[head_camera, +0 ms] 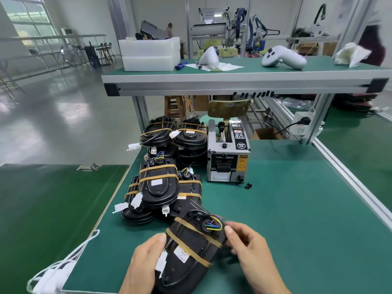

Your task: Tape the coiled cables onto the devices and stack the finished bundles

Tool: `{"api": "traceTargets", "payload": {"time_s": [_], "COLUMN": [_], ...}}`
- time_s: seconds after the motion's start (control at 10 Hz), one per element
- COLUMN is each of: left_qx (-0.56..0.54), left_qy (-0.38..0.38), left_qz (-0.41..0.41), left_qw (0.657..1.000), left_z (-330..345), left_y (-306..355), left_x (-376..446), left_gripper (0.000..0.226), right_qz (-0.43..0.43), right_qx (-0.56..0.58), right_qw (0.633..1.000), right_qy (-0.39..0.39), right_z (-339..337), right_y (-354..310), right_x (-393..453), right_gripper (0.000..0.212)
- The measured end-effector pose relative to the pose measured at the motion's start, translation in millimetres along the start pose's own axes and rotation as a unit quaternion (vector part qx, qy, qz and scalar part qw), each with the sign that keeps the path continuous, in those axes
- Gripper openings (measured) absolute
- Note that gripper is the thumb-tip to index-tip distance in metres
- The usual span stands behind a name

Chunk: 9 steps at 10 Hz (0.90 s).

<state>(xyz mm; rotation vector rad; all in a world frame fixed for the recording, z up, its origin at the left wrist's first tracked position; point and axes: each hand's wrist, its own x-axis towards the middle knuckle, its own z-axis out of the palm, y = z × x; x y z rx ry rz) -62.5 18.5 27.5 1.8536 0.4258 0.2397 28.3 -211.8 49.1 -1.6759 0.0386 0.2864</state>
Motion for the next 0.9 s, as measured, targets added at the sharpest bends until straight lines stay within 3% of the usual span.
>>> {"api": "traceTargets", "payload": {"time_s": [0.1,0.2,0.4,0.7,0.9], "left_qx": [0.004,0.031,0.085,0.103,0.074], "left_qy": [0.018,0.067,0.098,0.094,0.219], "left_qz": [-0.062,-0.107,-0.071,-0.04,0.001], "left_qw": [0.998,0.992,0.989,0.989,0.973], "left_z": [1,7,14,8,18], "left_y": [-1,1,7,6,-15], "left_x": [13,19,14,12,-6], "left_gripper": [0.034,0.054,0.081,0.074,0.052], "right_qz": [0.009,0.031,0.028,0.005,-0.006], "right_qx": [-0.093,-0.18,-0.256,-0.271,-0.271], "right_qw": [0.995,0.982,0.966,0.963,0.962], "right_qy": [0.03,0.038,0.015,-0.006,0.004], "right_z": [-8,-13,-15,-20,-25], "right_y": [6,6,6,11,12], "right_x": [-10,-15,-15,-13,-13], "right_gripper": [0.012,0.022,0.026,0.025,0.016]}}
